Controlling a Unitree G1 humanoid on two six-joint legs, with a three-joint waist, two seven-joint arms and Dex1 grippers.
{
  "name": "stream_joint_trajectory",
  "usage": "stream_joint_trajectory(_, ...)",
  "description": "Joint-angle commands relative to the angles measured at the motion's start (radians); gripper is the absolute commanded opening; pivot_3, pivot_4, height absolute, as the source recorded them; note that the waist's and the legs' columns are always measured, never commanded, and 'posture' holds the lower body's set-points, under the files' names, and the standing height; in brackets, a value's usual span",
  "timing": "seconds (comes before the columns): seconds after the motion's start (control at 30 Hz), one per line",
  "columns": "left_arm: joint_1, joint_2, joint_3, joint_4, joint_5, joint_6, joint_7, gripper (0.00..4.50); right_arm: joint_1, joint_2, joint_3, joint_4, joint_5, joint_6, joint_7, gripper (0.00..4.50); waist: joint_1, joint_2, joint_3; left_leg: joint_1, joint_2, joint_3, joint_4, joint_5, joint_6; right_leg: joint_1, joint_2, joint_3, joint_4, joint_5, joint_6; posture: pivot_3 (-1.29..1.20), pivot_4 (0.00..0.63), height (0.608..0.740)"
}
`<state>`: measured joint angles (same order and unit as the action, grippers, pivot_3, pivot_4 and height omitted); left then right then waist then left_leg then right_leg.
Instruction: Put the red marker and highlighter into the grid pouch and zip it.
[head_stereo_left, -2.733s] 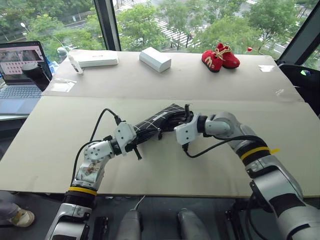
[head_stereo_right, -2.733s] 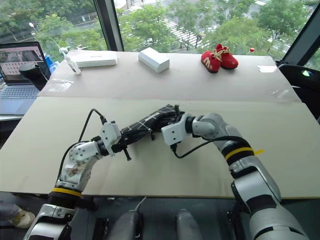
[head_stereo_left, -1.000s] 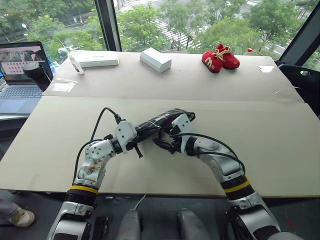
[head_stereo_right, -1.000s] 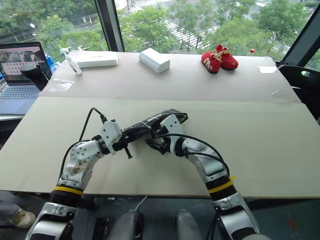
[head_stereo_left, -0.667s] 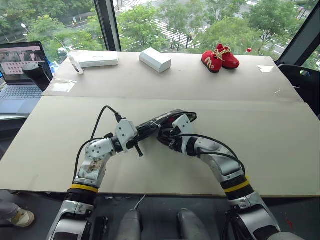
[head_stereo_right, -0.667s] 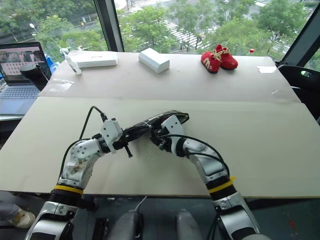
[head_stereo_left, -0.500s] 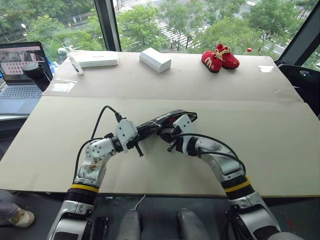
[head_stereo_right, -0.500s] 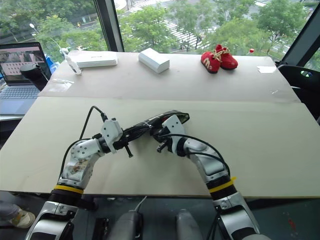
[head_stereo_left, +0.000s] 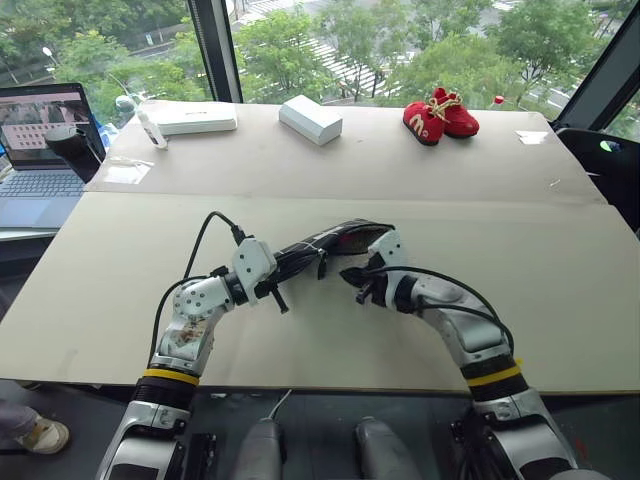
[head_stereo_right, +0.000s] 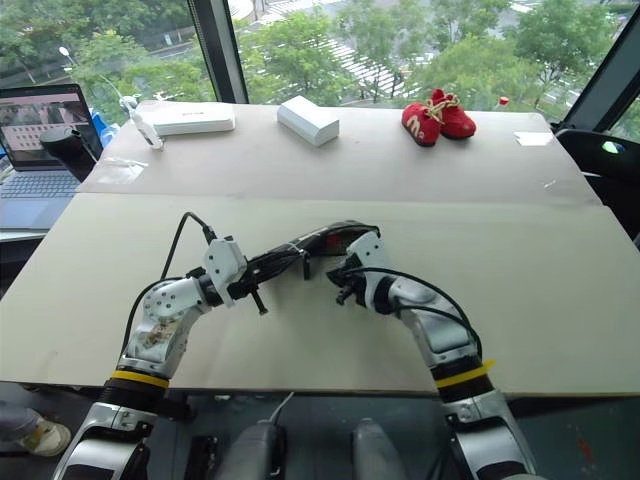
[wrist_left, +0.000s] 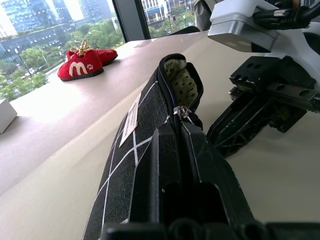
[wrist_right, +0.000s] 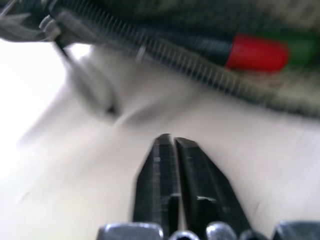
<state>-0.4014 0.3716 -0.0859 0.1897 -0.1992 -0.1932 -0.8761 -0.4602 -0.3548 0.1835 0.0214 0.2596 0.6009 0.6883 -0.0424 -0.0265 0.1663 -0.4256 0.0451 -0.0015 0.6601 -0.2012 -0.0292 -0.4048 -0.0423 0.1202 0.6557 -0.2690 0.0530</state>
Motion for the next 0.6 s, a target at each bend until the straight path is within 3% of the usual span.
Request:
stream_joint_trajectory(0.03, -0.018, 0.006, 0.020, -0.007, -0.014, -0.013, 0.002, 0.00, -0.006, -0.007, -0.017, -0.061, 0.009, 0.024, -0.008, 1.83, 0.000, 0.000, 0.000, 0.000, 0.000, 0.000, 0.000, 0.000, 0.000, 0.000, 0.000, 0.000, 0.000, 0.000, 0.000, 0.00, 0.150, 0.729)
stream_joint_trajectory(0.13, -0.018, 0.006, 0.021, -0.006, -0.014, -0.013, 0.002, 0.00, -0.013, 0.006, -0.037, -0.044, 0.013, 0.049, -0.030, 2.79, -0.001, 0.000, 0.000, 0.000, 0.000, 0.000, 0.000, 0.000, 0.000, 0.000, 0.000, 0.000, 0.000, 0.000, 0.000, 0.00, 0.150, 0.729)
stream_joint_trajectory(0.6, -0.017, -0.002, 0.016, 0.013, -0.014, -0.027, -0.005, 0.00, -0.117, 0.145, -0.032, -0.022, 0.032, 0.070, -0.073, 2.79, 0.001, 0.000, 0.000, 0.000, 0.000, 0.000, 0.000, 0.000, 0.000, 0.000, 0.000, 0.000, 0.000, 0.000, 0.000, 0.00, 0.150, 0.729)
